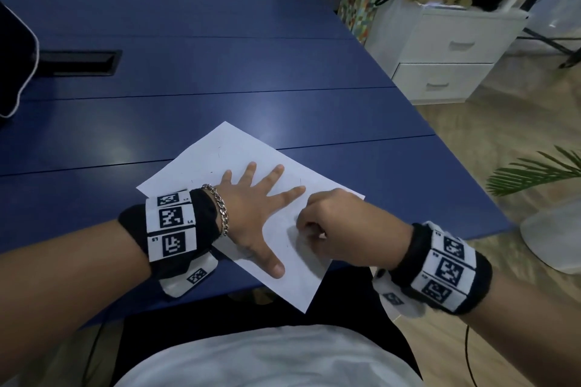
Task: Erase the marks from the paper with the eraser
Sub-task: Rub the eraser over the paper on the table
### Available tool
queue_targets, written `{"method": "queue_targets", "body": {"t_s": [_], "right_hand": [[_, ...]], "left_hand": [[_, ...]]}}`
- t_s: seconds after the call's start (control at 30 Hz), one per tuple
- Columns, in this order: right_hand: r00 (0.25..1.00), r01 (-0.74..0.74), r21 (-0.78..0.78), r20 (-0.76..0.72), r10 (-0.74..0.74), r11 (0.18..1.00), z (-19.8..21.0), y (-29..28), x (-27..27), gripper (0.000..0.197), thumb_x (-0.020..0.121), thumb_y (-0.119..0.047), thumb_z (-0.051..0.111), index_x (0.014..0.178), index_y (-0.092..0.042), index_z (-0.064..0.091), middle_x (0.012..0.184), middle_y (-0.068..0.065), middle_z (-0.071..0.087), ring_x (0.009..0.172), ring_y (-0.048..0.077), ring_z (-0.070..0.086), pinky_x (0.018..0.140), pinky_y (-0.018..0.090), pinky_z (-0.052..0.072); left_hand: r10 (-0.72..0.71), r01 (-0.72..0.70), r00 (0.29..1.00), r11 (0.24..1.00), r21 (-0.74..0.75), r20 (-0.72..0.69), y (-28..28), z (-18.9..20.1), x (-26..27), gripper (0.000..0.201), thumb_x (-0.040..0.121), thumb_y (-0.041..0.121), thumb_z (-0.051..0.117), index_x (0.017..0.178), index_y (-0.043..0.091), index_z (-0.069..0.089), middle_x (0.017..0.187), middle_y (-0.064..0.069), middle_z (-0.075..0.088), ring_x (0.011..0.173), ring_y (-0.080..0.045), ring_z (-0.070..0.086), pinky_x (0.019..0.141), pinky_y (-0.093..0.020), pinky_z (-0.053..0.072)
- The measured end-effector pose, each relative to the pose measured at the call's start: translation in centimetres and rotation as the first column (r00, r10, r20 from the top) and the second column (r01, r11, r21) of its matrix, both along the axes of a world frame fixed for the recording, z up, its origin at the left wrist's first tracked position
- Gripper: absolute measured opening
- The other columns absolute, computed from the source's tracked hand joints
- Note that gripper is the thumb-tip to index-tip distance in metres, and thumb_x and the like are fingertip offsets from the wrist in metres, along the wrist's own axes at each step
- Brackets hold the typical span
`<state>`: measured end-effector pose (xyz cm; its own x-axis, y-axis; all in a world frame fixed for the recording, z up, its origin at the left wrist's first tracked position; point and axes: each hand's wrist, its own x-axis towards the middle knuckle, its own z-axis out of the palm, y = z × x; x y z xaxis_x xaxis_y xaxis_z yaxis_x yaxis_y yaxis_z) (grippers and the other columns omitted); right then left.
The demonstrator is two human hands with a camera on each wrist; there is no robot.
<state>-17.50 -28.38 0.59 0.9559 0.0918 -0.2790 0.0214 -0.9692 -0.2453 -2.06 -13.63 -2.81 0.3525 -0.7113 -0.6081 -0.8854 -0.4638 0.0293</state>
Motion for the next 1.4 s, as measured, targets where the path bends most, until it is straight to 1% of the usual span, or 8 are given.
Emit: {"method": "queue_targets", "body": {"t_s": [0.17,0.37,0.53,0.73,0.9,1.07,1.23,1.4], "right_hand": [[0.985,0.154,-0.084,0.096,-0.146,0.985,0.3,-2.8,1.5,0.013,0.086,-0.02,0.056,0.076,-0.014,0.062,0.08,0.003,0.062,0.076,0.027,0.062,0.069,0.049,0.058],[1.0,-0.021,-0.02,0.007,0.021,1.0,-0.2,1.2,0.5,0.012,0.088,-0.022,0.059,0.086,-0.018,0.07,0.082,0.0,0.062,0.075,0.023,0.06,0.067,0.041,0.054],[0.956,0.263,-0.025,0.143,-0.257,0.965,0.4,-4.0,2.4,0.013,0.084,-0.017,0.059,0.08,-0.018,0.071,0.073,0.001,0.067,0.071,0.026,0.063,0.064,0.04,0.058],[1.0,0.006,0.008,0.016,-0.006,1.0,0.0,1.6,0.4,0.011,0.086,-0.017,0.06,0.077,-0.018,0.065,0.077,-0.001,0.063,0.071,0.019,0.056,0.065,0.035,0.049],[0.95,0.261,-0.03,0.184,-0.251,0.965,-0.4,-3.6,2.2,0.018,0.084,-0.018,0.056,0.068,-0.021,0.063,0.065,-0.003,0.061,0.064,0.021,0.055,0.057,0.035,0.051],[0.998,0.041,-0.01,0.041,-0.04,0.999,-0.3,0.1,0.2,0.011,0.085,-0.02,0.063,0.09,-0.023,0.072,0.082,-0.005,0.066,0.075,0.015,0.057,0.069,0.032,0.05],[0.962,0.221,-0.025,0.17,-0.213,0.975,-0.2,-4.5,1.6,0.012,0.082,-0.019,0.059,0.071,-0.019,0.063,0.068,0.002,0.065,0.063,0.023,0.056,0.064,0.046,0.056],[0.998,0.016,0.043,0.06,-0.018,0.999,-0.5,-1.0,-0.8,0.005,0.083,-0.024,0.064,0.078,-0.026,0.063,0.075,-0.009,0.06,0.069,0.01,0.055,0.066,0.032,0.052]], "left_hand": [[0.005,-0.005,1.0,1.0,0.005,0.003,-0.1,0.2,-0.1,0.155,0.046,0.099,0.074,0.145,0.064,-0.04,0.163,0.006,-0.051,0.155,-0.047,-0.034,0.123,-0.075,-0.007],[0.002,-0.002,1.0,1.0,0.003,0.003,-0.1,0.2,-0.2,0.156,0.047,0.099,0.075,0.147,0.063,-0.039,0.163,0.006,-0.05,0.155,-0.047,-0.034,0.123,-0.076,-0.006],[0.018,-0.018,1.0,1.0,0.013,-0.005,-0.1,0.3,-0.1,0.157,0.046,0.099,0.075,0.147,0.062,-0.04,0.163,0.007,-0.049,0.154,-0.045,-0.036,0.122,-0.076,-0.006],[0.01,-0.01,1.0,1.0,-0.006,0.0,-0.1,0.2,0.0,0.157,0.045,0.1,0.074,0.147,0.062,-0.039,0.165,0.006,-0.047,0.155,-0.046,-0.034,0.122,-0.077,-0.004],[0.02,-0.02,1.0,1.0,0.011,-0.009,0.0,0.6,-0.3,0.157,0.047,0.098,0.076,0.149,0.061,-0.038,0.165,0.007,-0.047,0.155,-0.045,-0.034,0.122,-0.077,-0.004],[0.01,-0.01,1.0,1.0,0.019,0.008,-0.1,0.5,-0.3,0.157,0.047,0.098,0.076,0.15,0.06,-0.037,0.166,0.006,-0.046,0.156,-0.046,-0.032,0.122,-0.077,-0.001],[0.015,-0.016,1.0,1.0,0.025,0.007,-0.3,0.7,-0.4,0.157,0.047,0.098,0.076,0.151,0.06,-0.036,0.166,0.007,-0.047,0.156,-0.046,-0.033,0.122,-0.077,-0.002],[0.017,-0.017,1.0,0.999,0.036,0.005,-0.3,0.6,-0.4,0.158,0.047,0.098,0.076,0.15,0.06,-0.037,0.165,0.007,-0.048,0.156,-0.046,-0.033,0.122,-0.077,-0.002]]}}
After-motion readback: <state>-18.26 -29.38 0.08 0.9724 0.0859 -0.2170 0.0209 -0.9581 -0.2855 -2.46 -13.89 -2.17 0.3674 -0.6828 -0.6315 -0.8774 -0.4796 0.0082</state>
